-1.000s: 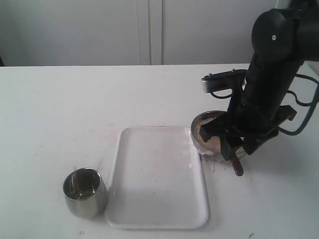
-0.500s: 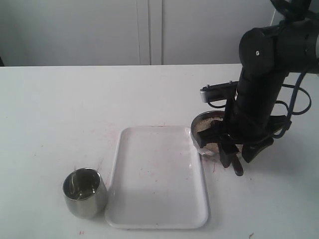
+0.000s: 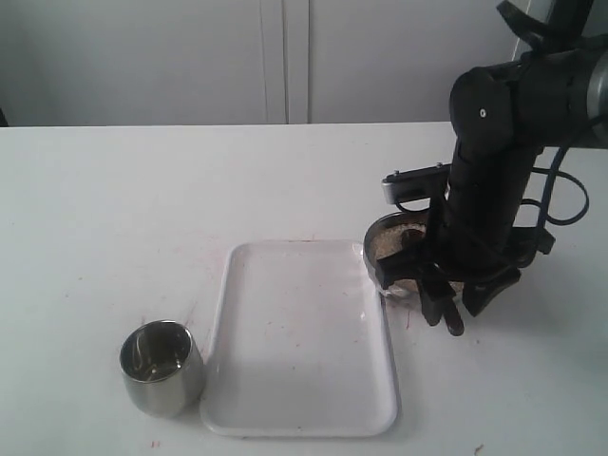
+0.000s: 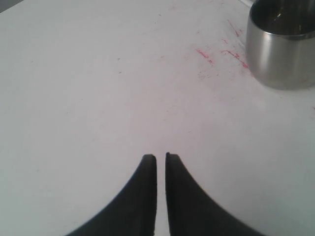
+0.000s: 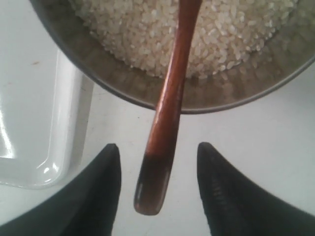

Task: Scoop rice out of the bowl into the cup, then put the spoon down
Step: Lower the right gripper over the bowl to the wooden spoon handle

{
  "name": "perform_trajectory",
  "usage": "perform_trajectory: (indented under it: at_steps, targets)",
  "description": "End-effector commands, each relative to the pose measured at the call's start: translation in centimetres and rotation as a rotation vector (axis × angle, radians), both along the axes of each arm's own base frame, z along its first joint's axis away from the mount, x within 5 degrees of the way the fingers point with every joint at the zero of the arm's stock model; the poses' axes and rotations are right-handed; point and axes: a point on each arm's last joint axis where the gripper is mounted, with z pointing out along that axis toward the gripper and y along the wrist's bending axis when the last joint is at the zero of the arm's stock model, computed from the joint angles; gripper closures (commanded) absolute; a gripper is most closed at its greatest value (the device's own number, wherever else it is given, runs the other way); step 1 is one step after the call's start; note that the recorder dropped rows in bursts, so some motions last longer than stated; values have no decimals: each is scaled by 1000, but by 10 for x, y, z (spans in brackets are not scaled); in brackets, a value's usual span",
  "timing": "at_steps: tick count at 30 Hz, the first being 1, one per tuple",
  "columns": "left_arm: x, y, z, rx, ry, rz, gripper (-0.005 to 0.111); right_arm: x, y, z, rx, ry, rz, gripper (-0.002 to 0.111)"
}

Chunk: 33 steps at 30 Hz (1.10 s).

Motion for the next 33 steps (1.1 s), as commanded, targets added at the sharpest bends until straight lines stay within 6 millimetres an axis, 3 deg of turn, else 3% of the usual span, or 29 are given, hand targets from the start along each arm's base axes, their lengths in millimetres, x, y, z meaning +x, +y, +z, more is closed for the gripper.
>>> perform_trajectory:
  at_steps: [1, 11, 19, 30, 33]
  targets:
    - [-1, 0, -7, -5, 58, -4, 92, 0, 1, -1, 3, -9, -6, 67]
    - [-1, 0, -7, -5, 58, -4, 92, 1, 1, -3, 1, -5, -6, 68]
    - [-1, 0, -7, -5, 58, -4, 92, 6, 2, -19, -6, 20, -6, 69]
    - [-1, 0, -7, -5, 58, -4, 92, 7, 2, -19, -2, 6, -6, 77]
    - [-1, 0, -7, -5, 58, -4, 92, 7, 2, -19, -3, 10, -6, 85]
